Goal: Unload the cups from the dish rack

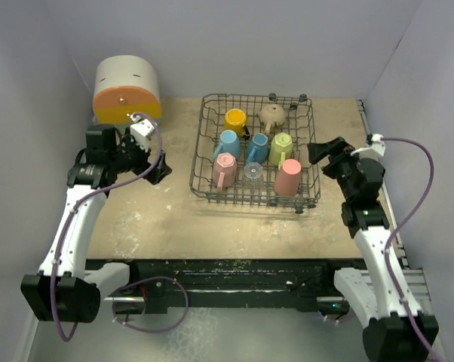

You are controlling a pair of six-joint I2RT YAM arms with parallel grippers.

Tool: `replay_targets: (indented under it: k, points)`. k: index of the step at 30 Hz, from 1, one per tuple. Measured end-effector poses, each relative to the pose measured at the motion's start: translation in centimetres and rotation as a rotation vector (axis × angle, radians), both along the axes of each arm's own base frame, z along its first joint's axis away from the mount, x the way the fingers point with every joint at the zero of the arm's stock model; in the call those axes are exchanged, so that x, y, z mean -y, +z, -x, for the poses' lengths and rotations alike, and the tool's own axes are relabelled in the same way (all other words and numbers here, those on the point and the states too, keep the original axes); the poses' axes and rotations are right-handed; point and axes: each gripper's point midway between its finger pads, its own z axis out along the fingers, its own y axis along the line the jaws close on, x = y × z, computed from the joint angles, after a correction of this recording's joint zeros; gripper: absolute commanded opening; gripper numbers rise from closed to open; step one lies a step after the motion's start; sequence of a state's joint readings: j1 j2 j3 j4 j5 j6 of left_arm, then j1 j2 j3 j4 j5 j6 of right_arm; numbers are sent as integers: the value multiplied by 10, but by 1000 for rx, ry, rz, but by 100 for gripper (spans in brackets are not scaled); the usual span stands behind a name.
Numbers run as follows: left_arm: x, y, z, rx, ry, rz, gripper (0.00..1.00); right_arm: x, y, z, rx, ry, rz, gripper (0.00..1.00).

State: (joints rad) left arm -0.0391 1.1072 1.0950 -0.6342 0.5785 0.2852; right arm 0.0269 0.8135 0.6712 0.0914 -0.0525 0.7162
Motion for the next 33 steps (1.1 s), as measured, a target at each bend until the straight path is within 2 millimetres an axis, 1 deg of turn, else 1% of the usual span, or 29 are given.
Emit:
replay_targets:
  k: [3,5,7,9,11,12,13,15,18,20,22,25,27,30,31,32,33]
  points:
    - [25,-12,-1,-42,-72,-18,99,-10,-19,-16,-115,21,12,100]
    - [42,-21,2,-65,-118,-38,99,-23,-22,-20,-160,46,38,100]
    - [58,-29,4,-77,-158,-62,99,-35,-18,-22,-183,66,67,100]
    - [74,-36,6,-80,-196,-84,99,-44,-10,-25,-193,75,94,100]
    - [89,-41,5,-81,-224,-106,99,-49,-3,-30,-195,66,124,100]
    - [98,-44,3,-81,-238,-117,99,-47,0,-33,-195,47,142,100]
    - [107,-47,1,-80,-249,-126,99,-53,1,-33,-195,54,161,100]
    - [120,-55,-6,-81,-253,-144,100,-55,-1,-32,-207,44,193,97]
    - [139,-70,-16,-84,-245,-168,98,-58,-4,-26,-221,45,232,97]
    - [149,-82,-22,-90,-229,-176,97,-60,-1,-20,-211,40,242,98]
    - [156,-92,-28,-89,-213,-190,94,-60,7,-10,-175,38,236,98]
    - [164,-105,-39,-91,-180,-217,92,-61,15,8,-133,30,232,100]
    - [168,-111,-47,-90,-160,-231,91,-66,15,13,-130,28,244,100]
    - [170,-118,-54,-85,-132,-243,87,-75,4,15,-161,34,277,100]
    - [170,-119,-54,-86,-125,-244,86,-78,-4,15,-183,39,295,100]
    - [171,-118,-55,-83,-122,-244,83,-81,-11,15,-204,44,312,100]
    - [171,-118,-55,-79,-120,-240,78,-85,-17,15,-220,50,326,99]
